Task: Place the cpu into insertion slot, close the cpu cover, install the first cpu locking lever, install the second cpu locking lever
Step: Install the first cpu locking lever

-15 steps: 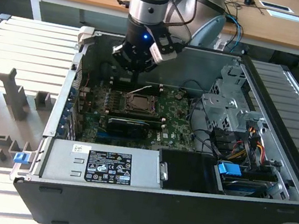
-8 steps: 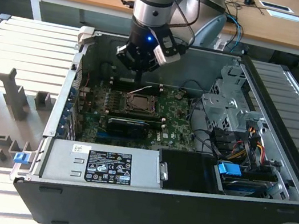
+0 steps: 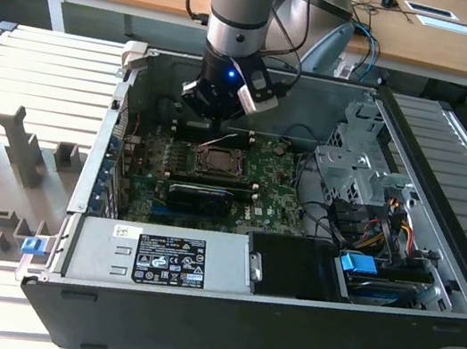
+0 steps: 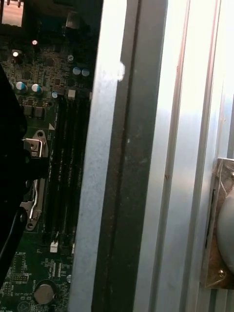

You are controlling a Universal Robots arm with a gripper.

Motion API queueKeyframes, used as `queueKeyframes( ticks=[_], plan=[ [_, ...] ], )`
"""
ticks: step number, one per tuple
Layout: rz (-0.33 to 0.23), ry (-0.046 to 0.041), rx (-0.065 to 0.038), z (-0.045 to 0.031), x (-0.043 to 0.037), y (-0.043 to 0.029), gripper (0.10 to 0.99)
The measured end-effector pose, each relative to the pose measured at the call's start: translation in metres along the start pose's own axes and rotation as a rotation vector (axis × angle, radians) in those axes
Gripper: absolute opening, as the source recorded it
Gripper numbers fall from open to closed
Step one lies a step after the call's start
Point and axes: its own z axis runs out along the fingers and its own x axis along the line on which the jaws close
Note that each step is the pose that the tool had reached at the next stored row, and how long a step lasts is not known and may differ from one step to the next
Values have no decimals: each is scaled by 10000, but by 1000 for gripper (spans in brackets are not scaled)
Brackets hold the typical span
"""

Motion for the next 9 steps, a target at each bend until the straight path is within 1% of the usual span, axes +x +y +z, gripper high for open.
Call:
queueKeyframes(
  ticks=[1,2,3,5,7,9],
  plan=[
    [0,-5,-48,14,-6,-3,106],
    [-1,-15,-144,23,-6,-4,106],
    [-1,-20,-162,33,-12,-4,106],
    [39,-23,-160,52,-53,7,106],
    [124,-33,-159,61,-77,13,106],
    [257,-50,-159,79,-120,8,106]
  ],
)
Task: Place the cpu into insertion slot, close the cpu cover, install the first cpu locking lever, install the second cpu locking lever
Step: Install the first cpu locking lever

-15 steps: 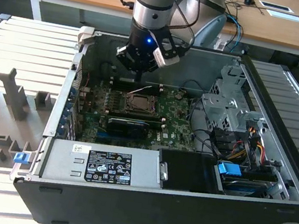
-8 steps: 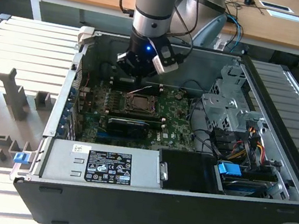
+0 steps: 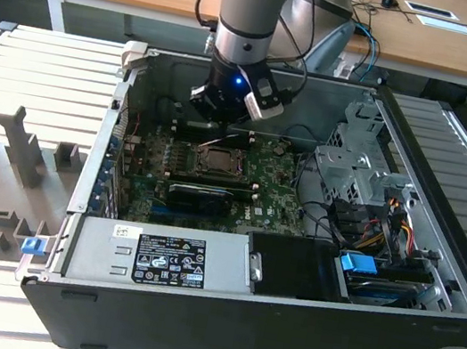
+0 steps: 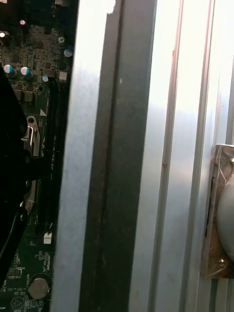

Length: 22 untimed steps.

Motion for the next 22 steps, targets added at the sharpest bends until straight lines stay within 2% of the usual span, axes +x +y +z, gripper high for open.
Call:
queueKeyframes(
  ticks=[8,13,19,22],
  plan=[
    [86,-10,3,102,-73,4,106],
    [119,-13,4,121,-133,13,106],
    [118,-13,3,154,-146,-4,106],
    [119,-14,3,160,-182,-9,106]
  ],
)
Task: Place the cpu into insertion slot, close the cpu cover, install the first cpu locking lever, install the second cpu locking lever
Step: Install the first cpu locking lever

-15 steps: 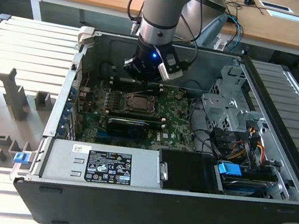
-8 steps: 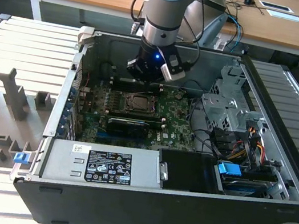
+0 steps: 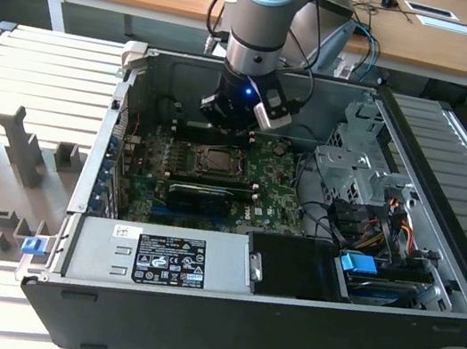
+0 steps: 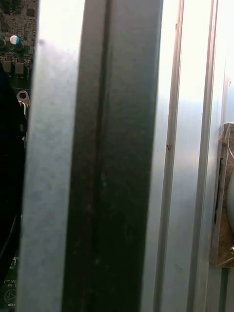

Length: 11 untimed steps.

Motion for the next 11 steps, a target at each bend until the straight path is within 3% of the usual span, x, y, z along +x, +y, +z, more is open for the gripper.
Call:
queueKeyframes(
  ticks=[7,11],
  plan=[
    [1,0,0,-14,-18,-10,106],
    [-4,-24,-5,-43,40,-2,106]
  ],
)
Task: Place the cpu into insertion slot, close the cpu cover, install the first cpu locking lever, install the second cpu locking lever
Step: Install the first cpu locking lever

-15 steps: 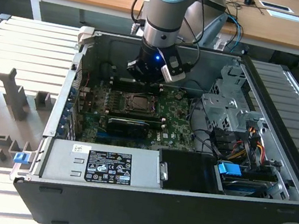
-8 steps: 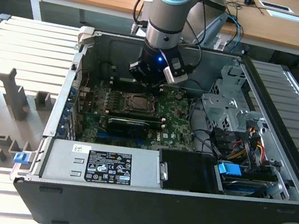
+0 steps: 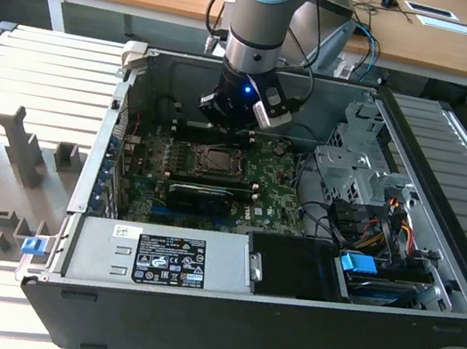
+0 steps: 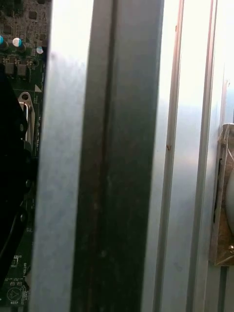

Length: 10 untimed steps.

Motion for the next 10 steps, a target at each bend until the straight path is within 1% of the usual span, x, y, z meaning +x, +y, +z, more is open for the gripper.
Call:
queueKeyframes(
  ticks=[3,5,8,10],
  plan=[
    [10,-12,0,-3,0,0,106],
    [25,-13,5,2,-16,-3,106],
    [27,-13,10,29,-34,-10,106],
    [28,-14,10,61,-35,-14,106]
  ],
)
